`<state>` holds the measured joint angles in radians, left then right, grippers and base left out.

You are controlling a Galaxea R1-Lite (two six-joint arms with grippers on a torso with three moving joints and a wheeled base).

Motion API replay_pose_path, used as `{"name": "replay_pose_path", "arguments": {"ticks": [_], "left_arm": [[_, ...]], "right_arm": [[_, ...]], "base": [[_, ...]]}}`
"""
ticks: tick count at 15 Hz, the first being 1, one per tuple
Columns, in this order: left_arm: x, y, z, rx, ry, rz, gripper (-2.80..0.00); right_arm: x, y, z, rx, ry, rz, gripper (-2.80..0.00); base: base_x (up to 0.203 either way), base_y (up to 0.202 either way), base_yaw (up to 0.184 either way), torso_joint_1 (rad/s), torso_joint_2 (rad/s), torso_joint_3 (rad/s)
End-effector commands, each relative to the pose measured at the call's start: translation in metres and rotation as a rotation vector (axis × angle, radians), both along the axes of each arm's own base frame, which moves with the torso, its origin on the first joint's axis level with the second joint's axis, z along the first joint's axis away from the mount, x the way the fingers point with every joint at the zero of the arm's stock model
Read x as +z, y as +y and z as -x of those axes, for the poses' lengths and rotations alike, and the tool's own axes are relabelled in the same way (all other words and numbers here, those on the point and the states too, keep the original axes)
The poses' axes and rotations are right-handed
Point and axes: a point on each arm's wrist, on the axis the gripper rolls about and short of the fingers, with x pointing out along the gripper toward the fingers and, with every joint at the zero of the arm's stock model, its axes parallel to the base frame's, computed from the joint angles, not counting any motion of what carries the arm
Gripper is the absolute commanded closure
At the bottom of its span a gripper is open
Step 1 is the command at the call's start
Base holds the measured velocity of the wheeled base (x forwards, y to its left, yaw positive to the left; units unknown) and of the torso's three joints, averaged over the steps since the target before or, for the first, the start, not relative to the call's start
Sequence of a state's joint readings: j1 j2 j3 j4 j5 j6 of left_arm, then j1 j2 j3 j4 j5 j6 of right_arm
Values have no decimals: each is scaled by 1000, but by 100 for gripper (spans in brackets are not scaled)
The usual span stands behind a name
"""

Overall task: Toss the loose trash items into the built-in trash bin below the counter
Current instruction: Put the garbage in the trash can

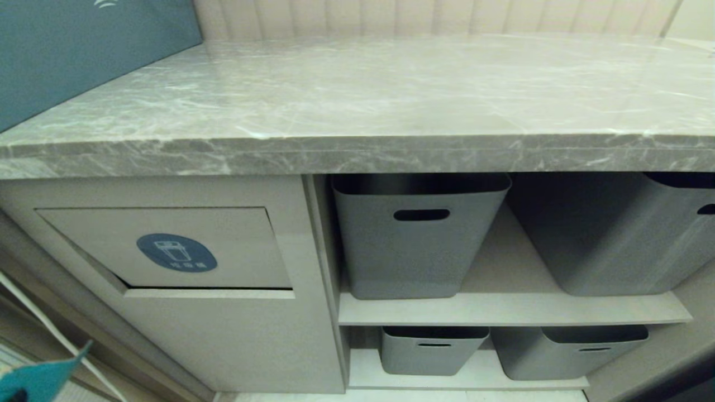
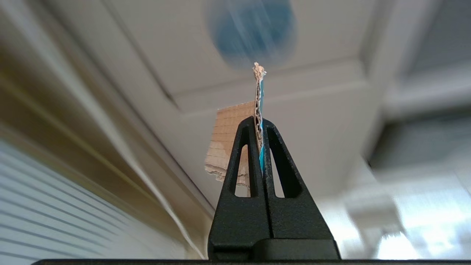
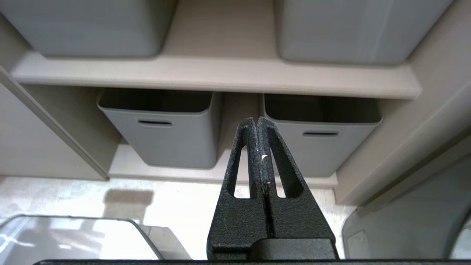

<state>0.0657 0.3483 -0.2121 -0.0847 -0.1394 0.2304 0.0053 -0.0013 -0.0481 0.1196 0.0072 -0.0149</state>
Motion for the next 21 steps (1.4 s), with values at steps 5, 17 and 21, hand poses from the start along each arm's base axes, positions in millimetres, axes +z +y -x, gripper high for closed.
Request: {"name": "replay_pose_path", "arguments": {"ticks": [5, 17, 21], "left_arm": [[-6, 1, -32, -44, 207, 36, 0], [0, -8, -190, -228, 180, -465, 0], [-5, -8, -203, -249, 150, -676, 0]], "right_arm": [[0, 0, 0, 1, 0, 0, 0], [0, 0, 0, 1, 0, -1, 0], [0, 0, 0, 1, 0, -1, 0]], "base": [[0, 0, 0, -18, 97, 68], [0, 0, 0, 0, 0, 0], [0, 0, 0, 0, 0, 0]]}}
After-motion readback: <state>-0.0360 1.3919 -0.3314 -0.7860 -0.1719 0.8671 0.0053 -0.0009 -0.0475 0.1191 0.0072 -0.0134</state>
